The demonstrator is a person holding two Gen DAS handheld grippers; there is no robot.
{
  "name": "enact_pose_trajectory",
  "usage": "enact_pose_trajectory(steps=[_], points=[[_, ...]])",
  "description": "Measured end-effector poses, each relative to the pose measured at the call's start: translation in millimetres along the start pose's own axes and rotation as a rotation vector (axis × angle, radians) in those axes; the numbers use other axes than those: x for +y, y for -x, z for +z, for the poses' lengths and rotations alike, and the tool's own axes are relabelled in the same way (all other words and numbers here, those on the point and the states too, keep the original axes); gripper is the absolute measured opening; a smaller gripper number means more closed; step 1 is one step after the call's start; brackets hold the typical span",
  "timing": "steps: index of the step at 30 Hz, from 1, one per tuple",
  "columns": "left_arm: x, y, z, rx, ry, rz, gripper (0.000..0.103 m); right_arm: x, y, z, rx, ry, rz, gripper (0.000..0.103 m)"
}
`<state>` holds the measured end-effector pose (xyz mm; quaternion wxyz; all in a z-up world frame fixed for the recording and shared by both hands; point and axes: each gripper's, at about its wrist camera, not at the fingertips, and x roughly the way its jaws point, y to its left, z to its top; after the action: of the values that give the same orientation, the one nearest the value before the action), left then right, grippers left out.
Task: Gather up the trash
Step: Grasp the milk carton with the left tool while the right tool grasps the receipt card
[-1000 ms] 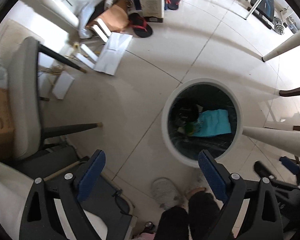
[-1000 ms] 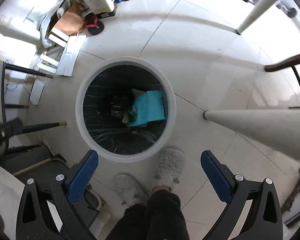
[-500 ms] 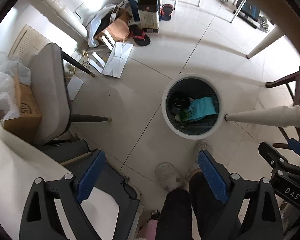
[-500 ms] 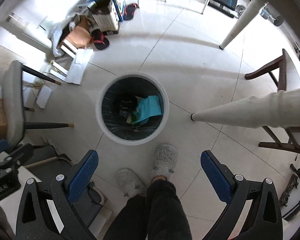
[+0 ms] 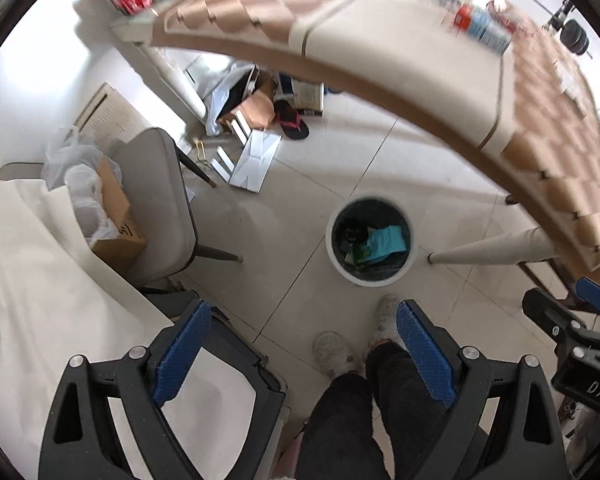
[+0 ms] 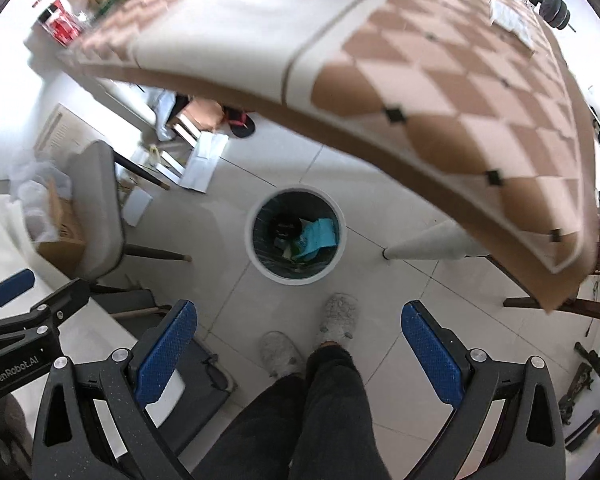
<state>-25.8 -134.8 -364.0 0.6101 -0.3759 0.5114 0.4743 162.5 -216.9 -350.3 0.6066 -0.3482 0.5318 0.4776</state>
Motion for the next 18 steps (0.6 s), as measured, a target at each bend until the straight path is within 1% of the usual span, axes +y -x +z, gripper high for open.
enact_pose_trajectory(steps=[4,7,9,11,14,16,18], points=[[-8.5,30.9,18.7,-0.026,0.001,-0.023,0.095,-5.0,50.7,18.7,-0.058,-0.028,0.044,0.103],[-20.9,46.7,45.1,-0.046,0.003,-0.03,0.095,-19.0,83.0,44.6,-0.109,-0.081,0.071,0.103],[-30.2,56.3,69.0,-0.04,0.03,-0.062,0.095,-32.0,98.5,62.2,-0.135,-0.118,0.081,0.103],[-42.6,62.3,97.8,-0.029,0.066,-0.116,0.095,-51.6,110.8,81.3,-0.153,-0.166,0.081,0.103],[-66.1,64.8,135.9,-0.022,0.088,-0.159,0.095,-88.6,121.1,111.7,-0.175,-0.238,0.064,0.103],[-85.5,59.2,163.3,-0.015,0.102,-0.181,0.095,-119.5,120.4,133.7,-0.178,-0.284,0.052,0.103],[-106.0,45.1,189.4,0.011,0.118,-0.203,0.094,-150.4,114.4,155.1,-0.171,-0.333,0.04,0.103]])
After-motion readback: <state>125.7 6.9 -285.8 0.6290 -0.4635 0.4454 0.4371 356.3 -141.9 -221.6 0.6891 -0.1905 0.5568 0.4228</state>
